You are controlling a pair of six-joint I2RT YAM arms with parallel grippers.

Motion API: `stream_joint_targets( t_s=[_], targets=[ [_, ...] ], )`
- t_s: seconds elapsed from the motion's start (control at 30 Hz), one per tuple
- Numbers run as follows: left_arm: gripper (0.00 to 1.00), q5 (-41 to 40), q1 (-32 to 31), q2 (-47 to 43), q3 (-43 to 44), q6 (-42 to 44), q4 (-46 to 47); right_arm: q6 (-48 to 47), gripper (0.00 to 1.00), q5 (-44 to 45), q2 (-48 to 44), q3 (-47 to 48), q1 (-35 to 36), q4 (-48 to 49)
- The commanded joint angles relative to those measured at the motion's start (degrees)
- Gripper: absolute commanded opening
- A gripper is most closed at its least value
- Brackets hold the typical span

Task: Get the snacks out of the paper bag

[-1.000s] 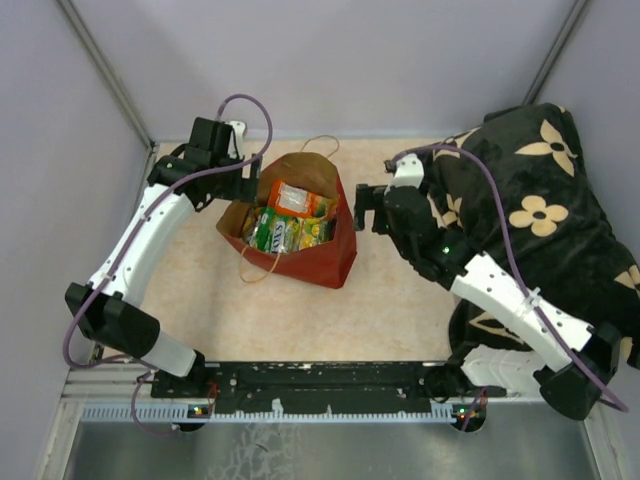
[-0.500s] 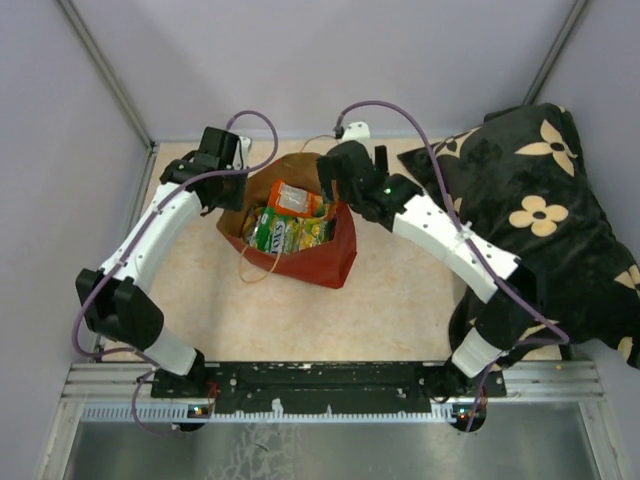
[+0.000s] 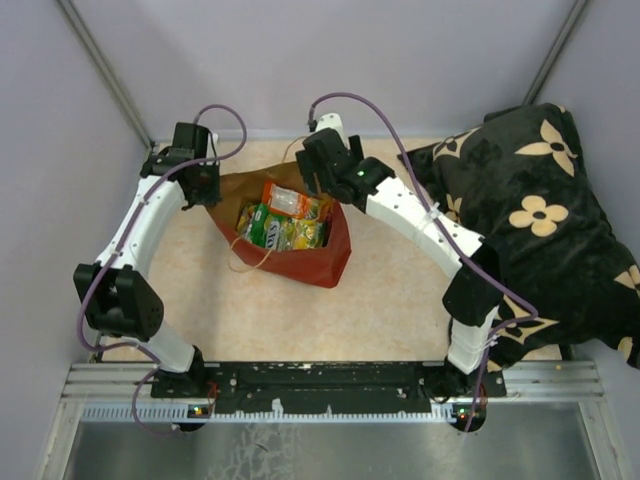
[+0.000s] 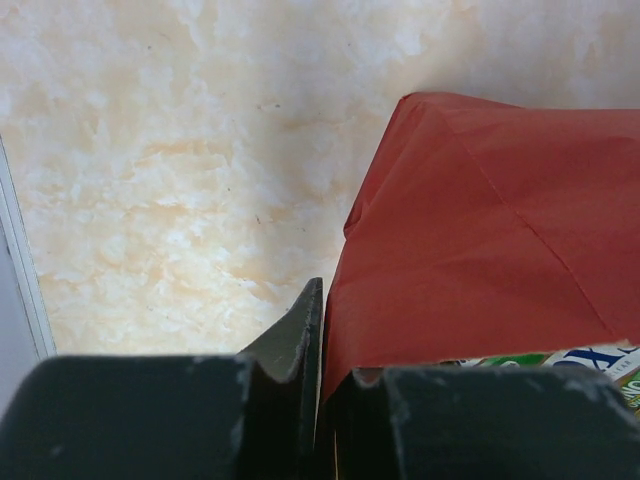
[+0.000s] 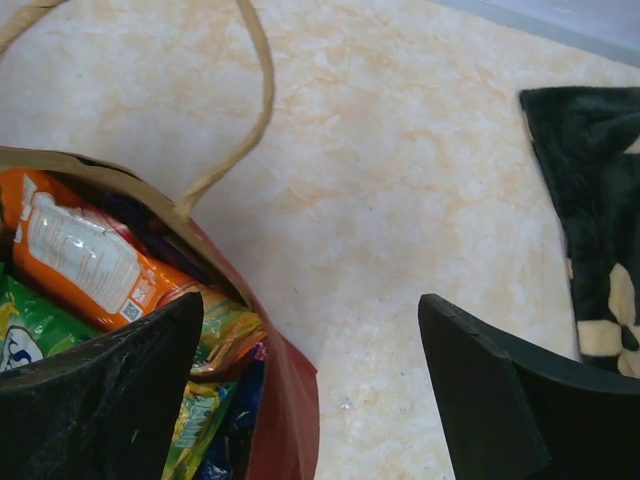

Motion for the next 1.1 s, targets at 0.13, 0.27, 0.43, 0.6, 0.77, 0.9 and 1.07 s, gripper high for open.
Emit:
stream_joint_targets(
  t_s=[0.13,0.27,0.43,0.6,0.77,0.9,1.07],
  targets=[
    [0.11,1.5,1.4,1.0,2.6,0.0,1.1,-6.2,0.77,-11.0,1.6,3.7,0.8,3.8],
    [0.13,7.7,1.4,2.1,4.2,0.8,0.9,-8.4,0.65,-15.7,0.9,2.8,0.8,5.8],
    [0.08,10.0,-2.0,1.8,4.8,1.4,0.8,-10.2,0.38,-20.2,-1.0,0.1,0.8,7.9],
    [0.06,12.3,-6.4,-0.1,4.6,1.4,2.5,-12.7,0.02,-26.7,-5.9,-6.6,0.8,12.2],
    [0.12,11.9,-6.7,-0.6,3.8,-0.6,4.8,-15.8,0.00,-35.2,-7.9,-7.8,0.8,10.7],
    [0.15,9.4,-6.4,1.6,6.3,-1.5,4.1,-16.8,0.00,-40.7,-14.1,-13.4,0.8,12.6],
    [0.09,10.9,-6.4,4.7,11.3,-1.8,3.2,-15.3,0.00,-45.6,-21.1,-20.0,0.8,14.9]
  ],
)
